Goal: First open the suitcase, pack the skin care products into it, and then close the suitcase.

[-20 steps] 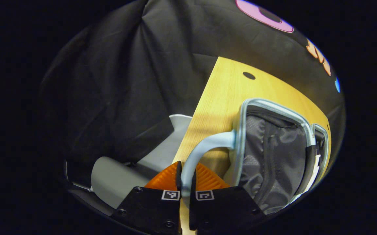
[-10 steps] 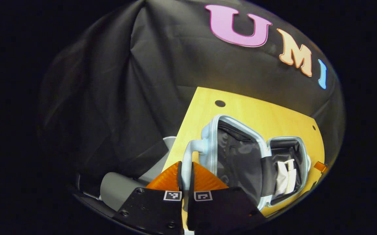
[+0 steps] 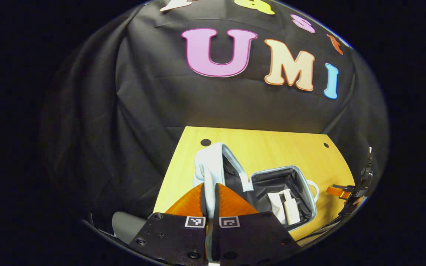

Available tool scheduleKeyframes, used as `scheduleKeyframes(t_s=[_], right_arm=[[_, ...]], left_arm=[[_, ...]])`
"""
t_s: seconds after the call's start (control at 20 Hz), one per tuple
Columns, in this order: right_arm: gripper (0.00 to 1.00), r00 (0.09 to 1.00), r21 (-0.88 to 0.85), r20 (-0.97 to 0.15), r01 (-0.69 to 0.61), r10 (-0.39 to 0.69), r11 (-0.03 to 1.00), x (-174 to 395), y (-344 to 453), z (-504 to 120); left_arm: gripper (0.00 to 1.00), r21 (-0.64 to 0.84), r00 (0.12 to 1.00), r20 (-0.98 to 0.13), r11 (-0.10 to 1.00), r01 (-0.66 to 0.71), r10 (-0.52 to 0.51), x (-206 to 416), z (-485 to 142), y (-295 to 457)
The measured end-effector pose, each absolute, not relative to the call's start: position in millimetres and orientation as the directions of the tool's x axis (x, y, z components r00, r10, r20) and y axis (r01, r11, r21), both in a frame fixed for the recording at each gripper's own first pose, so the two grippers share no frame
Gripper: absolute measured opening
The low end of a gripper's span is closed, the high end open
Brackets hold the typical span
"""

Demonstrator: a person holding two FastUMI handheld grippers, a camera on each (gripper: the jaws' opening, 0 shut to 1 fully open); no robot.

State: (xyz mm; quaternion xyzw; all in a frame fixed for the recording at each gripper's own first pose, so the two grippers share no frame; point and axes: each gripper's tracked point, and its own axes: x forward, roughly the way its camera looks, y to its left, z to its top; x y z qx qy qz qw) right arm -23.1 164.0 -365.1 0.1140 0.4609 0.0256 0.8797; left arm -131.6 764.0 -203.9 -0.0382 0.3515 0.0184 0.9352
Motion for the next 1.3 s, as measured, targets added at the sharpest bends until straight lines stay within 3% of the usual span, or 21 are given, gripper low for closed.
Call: scheduleKeyframes(t_s=[0.2, 0.35, 0.7, 1.3], right_arm=[[0.96, 0.583, 0.223, -0.802, 0.085, 0.133, 0.971, -27, 131, -359], [0.99, 0.589, 0.226, -0.799, 0.106, 0.122, 0.968, -31, 111, -353], [0.96, 0.61, 0.223, -0.788, 0.151, 0.087, 0.963, -43, 65, -337], [0.96, 0.619, 0.179, -0.785, 0.191, 0.023, 0.965, -74, -9, -311]], left_arm=[[0.0, -0.134, 0.774, -0.627, 0.991, 0.005, -0.088, -119, -181, 710], [0.0, -0.268, 0.792, -0.57, 0.961, 0.075, -0.221, -106, -162, 653], [0.0, -0.402, 0.751, -0.524, 0.894, 0.198, -0.402, -95, -166, 546], [0.0, -0.422, 0.656, -0.597, 0.876, 0.233, -0.461, -90, -253, 421]])
